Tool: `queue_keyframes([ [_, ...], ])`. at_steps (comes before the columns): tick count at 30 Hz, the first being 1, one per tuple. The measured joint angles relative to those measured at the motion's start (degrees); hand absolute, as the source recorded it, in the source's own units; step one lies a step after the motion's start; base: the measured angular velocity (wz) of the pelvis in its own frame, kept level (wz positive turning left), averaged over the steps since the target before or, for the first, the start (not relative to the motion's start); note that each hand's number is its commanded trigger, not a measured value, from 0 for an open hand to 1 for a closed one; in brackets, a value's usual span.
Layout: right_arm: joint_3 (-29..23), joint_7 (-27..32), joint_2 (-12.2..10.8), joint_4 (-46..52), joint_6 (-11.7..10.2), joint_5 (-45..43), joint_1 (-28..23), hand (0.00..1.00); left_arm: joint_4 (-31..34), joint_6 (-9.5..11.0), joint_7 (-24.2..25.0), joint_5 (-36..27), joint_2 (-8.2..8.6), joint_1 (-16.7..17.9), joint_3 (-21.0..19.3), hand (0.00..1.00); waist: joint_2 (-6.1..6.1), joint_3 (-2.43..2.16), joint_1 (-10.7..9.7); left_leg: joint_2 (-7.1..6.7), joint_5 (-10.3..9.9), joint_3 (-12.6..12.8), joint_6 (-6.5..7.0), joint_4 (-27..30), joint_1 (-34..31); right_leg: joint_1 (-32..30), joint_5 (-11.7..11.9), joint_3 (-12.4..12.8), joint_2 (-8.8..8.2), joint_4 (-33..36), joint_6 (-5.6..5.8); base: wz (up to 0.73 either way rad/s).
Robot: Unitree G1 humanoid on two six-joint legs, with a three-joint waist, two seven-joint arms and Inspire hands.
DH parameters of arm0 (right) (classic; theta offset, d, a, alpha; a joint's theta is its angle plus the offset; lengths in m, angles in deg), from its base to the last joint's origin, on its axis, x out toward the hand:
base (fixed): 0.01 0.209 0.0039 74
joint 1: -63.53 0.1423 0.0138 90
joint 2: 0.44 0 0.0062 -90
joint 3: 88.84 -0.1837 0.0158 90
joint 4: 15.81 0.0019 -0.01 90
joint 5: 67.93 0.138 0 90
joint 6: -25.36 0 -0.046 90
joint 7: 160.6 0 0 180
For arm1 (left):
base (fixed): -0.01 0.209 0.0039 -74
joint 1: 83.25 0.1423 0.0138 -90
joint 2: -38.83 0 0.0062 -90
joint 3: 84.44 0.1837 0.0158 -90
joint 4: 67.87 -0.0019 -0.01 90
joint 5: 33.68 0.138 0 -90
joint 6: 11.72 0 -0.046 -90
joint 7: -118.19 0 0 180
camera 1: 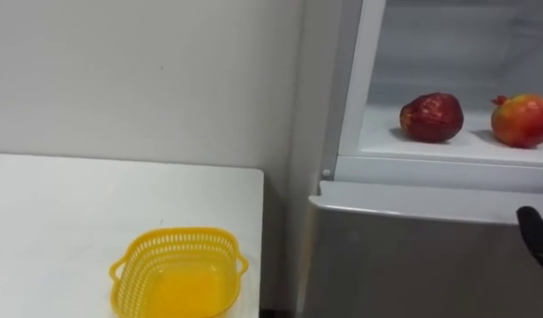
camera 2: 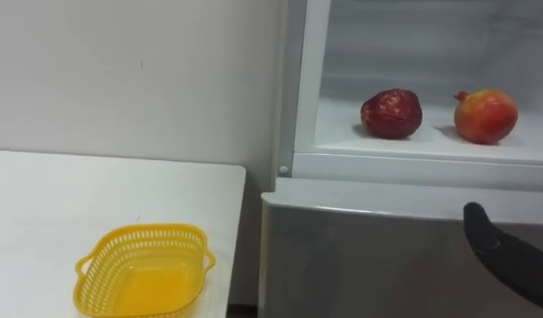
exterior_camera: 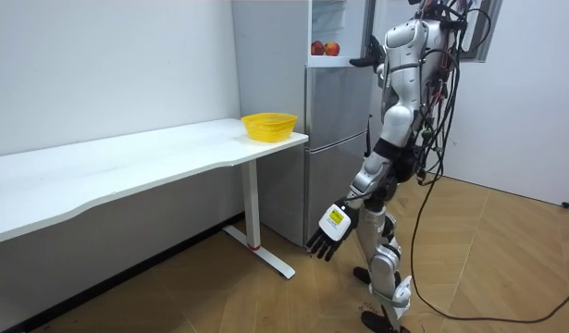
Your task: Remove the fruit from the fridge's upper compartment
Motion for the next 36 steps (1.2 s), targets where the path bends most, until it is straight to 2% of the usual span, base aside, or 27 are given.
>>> queue_keyframes([
  [5, -0.06, -3.14, 0.46, 1.08, -0.01, -0.05, 2.54, 0.00, -0.96, 0.11, 1.49, 1.04, 0.00, -0.01, -0.47, 0.00, -0.44, -0.17, 0.12, -0.07, 0.00, -0.37, 0.00, 0.06, -0.13, 0.05, 0.01, -0.27, -0.17, -0.01, 0.05, 0.04],
  [13, -0.08, -6.37, 0.60, 1.42, -0.01, 0.94, 4.66, 0.00, -2.41, 0.03, 3.54, 1.04, 0.00, -0.83, -0.44, 0.00, -1.37, 0.27, 0.09, -0.03, 0.00, -0.89, 0.00, 0.22, -0.35, 0.20, 0.02, -0.53, -0.30, -0.32, 0.05, 0.02],
  [14, -0.09, -7.11, 0.66, 1.43, 0.00, 1.74, 4.91, 0.00, -2.40, -0.04, 4.01, 1.05, 0.00, -0.94, -0.44, 0.00, -1.69, 0.16, 0.08, -0.04, 0.00, -0.89, 0.00, 0.22, -0.43, 0.10, 0.02, -0.52, -0.30, -0.31, 0.05, 0.00],
  [18, -0.26, -10.09, 1.01, -0.02, 0.09, 6.36, 6.88, 0.00, -2.13, -0.45, 5.30, 2.61, -0.05, -1.41, -0.46, 0.00, -1.79, 0.25, -0.02, 0.02, 0.00, -1.21, 0.00, 0.36, -0.41, 0.63, 0.20, -1.45, -0.46, -0.91, 0.02, 0.03],
  [23, -0.11, -12.86, 4.80, -3.18, 2.06, 10.18, 12.75, 0.00, -2.17, -0.71, 6.35, 3.76, -0.36, -2.85, -0.32, 0.00, -1.86, 0.39, 0.25, -0.02, 0.00, -1.65, 0.00, 0.21, -0.53, 0.61, 0.23, -1.77, -0.56, -1.00, 0.04, 0.04],
  [27, -0.10, -13.52, 8.33, -6.65, 2.12, 10.86, 17.42, 0.00, -2.22, -1.13, 6.48, 3.70, -0.98, -2.94, 0.02, 0.00, -1.98, 0.41, 1.04, 0.05, 0.01, -2.37, 0.00, 0.36, -0.75, 0.63, 0.21, -1.92, -0.60, -1.03, 0.03, 0.04],
  [29, -0.09, -13.56, 9.61, -8.30, 2.15, 12.28, 17.99, 0.00, -2.24, -1.25, 6.47, 3.69, -1.39, -3.41, 0.37, 0.00, -2.26, 0.41, 1.39, 0.09, 0.01, -2.53, 0.00, 0.35, -0.78, 0.67, 0.21, -2.08, -0.63, -1.10, 0.02, 0.09],
  [32, -0.05, -14.80, 9.90, -11.78, 2.37, 14.40, 19.48, 0.00, -2.22, -1.57, 6.60, 3.72, -1.45, -3.47, 0.38, 0.00, -2.39, 0.40, 1.69, 0.07, 0.01, -3.10, 0.00, 0.33, -0.86, 0.82, 0.21, -2.71, -1.02, -1.14, 0.02, 0.10],
  [36, -0.27, -16.80, 10.21, -15.01, 3.89, 19.43, 22.20, 0.00, -1.44, -2.62, 8.22, 3.86, -1.69, -3.12, 0.25, 0.00, -2.55, 0.32, 1.37, -0.02, 0.01, -3.69, 0.01, 0.45, -1.38, 0.83, 0.24, -3.33, -1.15, -1.53, 0.07, 0.08],
])
